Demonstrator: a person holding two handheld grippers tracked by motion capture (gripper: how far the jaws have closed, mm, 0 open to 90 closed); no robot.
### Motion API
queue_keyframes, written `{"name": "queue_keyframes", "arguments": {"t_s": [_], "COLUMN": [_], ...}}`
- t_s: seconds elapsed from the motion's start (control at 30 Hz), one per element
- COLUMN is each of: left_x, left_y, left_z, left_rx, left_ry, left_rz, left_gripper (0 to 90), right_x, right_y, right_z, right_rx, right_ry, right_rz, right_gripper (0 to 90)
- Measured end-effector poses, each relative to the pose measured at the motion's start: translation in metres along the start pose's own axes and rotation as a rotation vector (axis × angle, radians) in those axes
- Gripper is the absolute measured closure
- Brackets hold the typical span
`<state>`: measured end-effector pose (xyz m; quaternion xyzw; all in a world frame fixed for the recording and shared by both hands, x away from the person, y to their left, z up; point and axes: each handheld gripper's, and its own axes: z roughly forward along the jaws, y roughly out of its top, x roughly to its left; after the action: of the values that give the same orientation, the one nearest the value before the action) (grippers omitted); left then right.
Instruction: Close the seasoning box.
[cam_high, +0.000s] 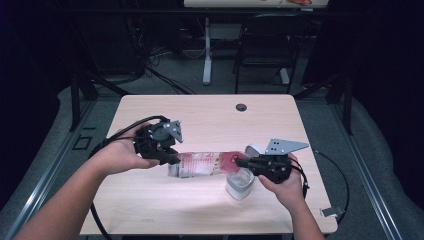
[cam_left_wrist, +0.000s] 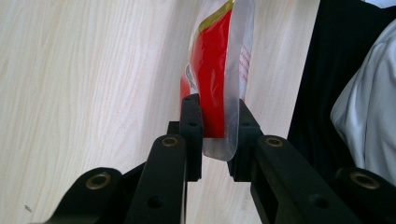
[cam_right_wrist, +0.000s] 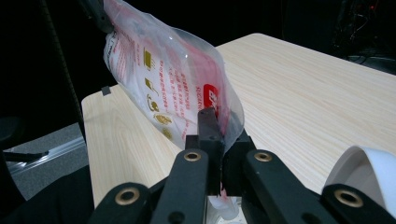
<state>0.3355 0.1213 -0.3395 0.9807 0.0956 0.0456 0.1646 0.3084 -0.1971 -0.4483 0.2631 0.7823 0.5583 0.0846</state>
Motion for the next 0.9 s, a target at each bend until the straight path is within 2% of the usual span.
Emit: {"name": "queue_keyframes", "arguments": {"t_s": [0.4,0.53,0.9], "left_x": [0.0,0.0,-0.002], "left_y": [0.008,0.012,0.021], "left_z": [-0.003,-0.003,-0.007], "left_rx": [0.011,0.012,0.029], "left_ry": [0.006,0.021,0.026], "left_rz": [0.013,0.023,0.036], "left_gripper": [81.5,82.0,82.6], "right_x": [-0.001,-0.002,-0.004], "right_y": [0.0,-0.001,-0.002], "right_z": [-0.004,-0.006,-0.008], "right_rx": [-0.003,-0.006,0.014], "right_ry": [-0.007,-0.011,-0.016], "right_rz": [0.007,0.013,0.008], "right_gripper": [89.4,89.4,89.2]}}
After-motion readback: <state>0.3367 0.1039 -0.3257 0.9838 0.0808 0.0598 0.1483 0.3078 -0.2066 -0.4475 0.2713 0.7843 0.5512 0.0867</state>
